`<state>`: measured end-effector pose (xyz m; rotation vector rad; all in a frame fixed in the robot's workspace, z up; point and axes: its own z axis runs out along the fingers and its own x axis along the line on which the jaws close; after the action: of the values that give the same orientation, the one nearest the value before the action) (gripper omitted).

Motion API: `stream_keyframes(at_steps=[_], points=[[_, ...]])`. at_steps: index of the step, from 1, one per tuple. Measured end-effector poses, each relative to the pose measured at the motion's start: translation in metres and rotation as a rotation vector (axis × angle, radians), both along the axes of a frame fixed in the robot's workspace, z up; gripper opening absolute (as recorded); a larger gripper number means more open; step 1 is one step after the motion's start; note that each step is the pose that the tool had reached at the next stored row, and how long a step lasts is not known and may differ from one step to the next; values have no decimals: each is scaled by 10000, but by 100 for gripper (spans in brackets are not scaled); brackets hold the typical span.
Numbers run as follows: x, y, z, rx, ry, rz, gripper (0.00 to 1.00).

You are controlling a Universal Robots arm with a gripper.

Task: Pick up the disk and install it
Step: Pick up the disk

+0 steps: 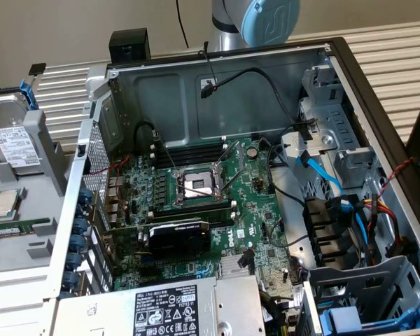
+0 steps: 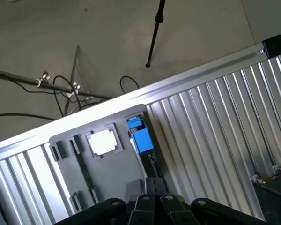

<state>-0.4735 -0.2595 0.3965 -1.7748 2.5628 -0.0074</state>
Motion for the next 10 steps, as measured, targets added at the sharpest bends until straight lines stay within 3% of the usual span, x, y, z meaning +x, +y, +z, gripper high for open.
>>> stream_keyframes(at_steps=[5,10], points=[[0,0,-7,-21,20,764,11],[-2,0,-21,-92,144,1300,11]])
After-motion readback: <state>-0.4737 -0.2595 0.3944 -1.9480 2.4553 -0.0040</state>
